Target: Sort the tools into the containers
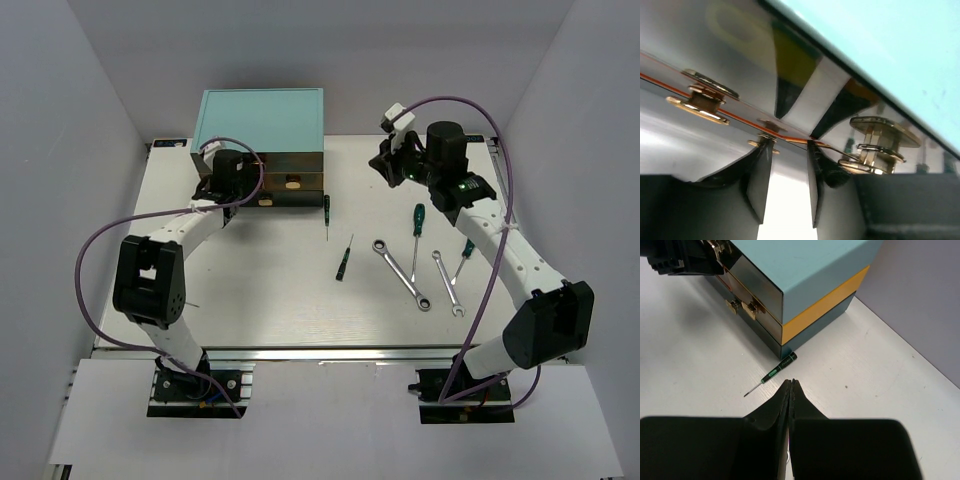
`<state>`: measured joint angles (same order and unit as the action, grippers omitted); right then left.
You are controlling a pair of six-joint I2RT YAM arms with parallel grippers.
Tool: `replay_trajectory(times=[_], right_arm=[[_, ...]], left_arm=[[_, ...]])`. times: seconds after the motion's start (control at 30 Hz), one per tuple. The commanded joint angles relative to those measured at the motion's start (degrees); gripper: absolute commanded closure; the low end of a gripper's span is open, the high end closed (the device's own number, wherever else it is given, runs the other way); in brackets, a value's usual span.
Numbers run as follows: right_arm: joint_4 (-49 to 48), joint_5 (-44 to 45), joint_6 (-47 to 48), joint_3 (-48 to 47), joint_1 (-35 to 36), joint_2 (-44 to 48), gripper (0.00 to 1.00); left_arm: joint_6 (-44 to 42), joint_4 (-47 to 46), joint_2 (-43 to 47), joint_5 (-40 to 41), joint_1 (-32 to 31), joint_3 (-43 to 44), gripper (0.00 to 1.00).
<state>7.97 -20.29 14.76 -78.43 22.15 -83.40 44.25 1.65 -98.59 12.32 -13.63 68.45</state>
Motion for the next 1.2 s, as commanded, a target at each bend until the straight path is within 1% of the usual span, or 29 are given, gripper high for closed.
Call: replay_trajectory(times=[0.0,0.1,0.13,0.17,0.23,0.27,0.3,0.37,0.4,0.43,0.47,0.53,0.57,0.6,0.63,0.7,0.83,0.93,1.03,1.17], right_arm=[[0.5,-2.5,0.3,0.8,-0.8,1.7,1.00],[1.7,-6.2,2.3,1.9,-1.8,2.4,1.00],[2.5,-7.1,2.6,2.1,-1.9,2.8,0.99],[2.9,-9.4,3.0,2.8,-2.2,2.9,0.91],[3.6,-11.6,3.0,3.5,-3.2,2.9,0.77],[3.8,-13.4,2.9,4.2,-3.3,3.0,0.65],[3.9,-14.3,2.6,4.5,-3.9,3.0,0.60],[4.1,-16.2,2.4,5.2,-4.1,2.8,0.55],[4.2,-16.8,2.4,6.0,-4.3,2.8,0.51],[4.2,-17.1,2.4,6.3,-4.4,2.7,0.49],[4.2,-18.1,2.5,6.4,-4.3,2.6,0.47],[4.6,-19.1,3.3,6.9,-4.6,2.4,0.45],[4.7,-19.6,3.6,7.0,-4.6,2.3,0.44],[5.1,-19.8,4.0,7.1,-4.7,2.1,0.44],[5.3,-20.0,4.5,7.0,-4.7,1.8,0.44],[5.4,-20.0,4.7,7.2,-4.8,1.7,0.44],[5.3,-20.0,4.7,7.3,-5.2,1.6,0.44],[5.4,-19.7,5.1,7.6,-5.5,1.7,0.44],[5.5,-19.5,5.5,8.3,-5.6,1.7,0.44],[5.5,-19.3,5.8,9.1,-5.8,1.6,0.44]], left_arm=[[0.2,-5.3,0.9,-3.8,1.8,3.7,0.62],[-0.4,-5.2,3.5,-5.8,2.2,0.8,0.73],[-0.5,-5.3,5.8,-6.2,2.2,-0.6,0.78],[-0.4,-5.3,7.0,-6.3,2.4,-2.1,0.80],[0.7,-4.6,9.5,-6.3,2.7,-6.3,0.81],[1.4,-4.1,12.1,-5.9,3.3,-7.8,0.81],[2.2,-3.3,13.3,-5.9,3.8,-10.6,0.80],[5.7,-3.3,16.4,-6.2,5.0,-13.6,0.68],[7.1,-4.1,17.2,-7.2,6.7,-15.1,0.62],[8.8,-4.9,17.6,-8.2,7.6,-17.9,0.56],[9.6,-5.6,17.8,-9.2,9.7,-18.9,0.49],[11.6,-7.2,17.1,-12.1,11.8,-20.3,0.45],[12.1,-8.0,16.7,-13.2,13.4,-20.5,0.40],[12.6,-9.3,15.2,-14.9,13.7,-20.3,0.37],[13.4,-9.8,14.3,-17.1,15.9,-19.7,0.35],[13.8,-11.0,12.3,-19.1,17.5,-18.2,0.33],[14.4,-11.5,6.4,-22.1,18.5,-13.9,0.33],[15.0,-13.2,4.4,-23.6,18.6,-12.1,0.33],[15.8,-14.6,3.5,-25.0,18.5,-11.7,0.34],[17.9,-17.4,3.2,-25.6,18.6,-13.6,0.36]])
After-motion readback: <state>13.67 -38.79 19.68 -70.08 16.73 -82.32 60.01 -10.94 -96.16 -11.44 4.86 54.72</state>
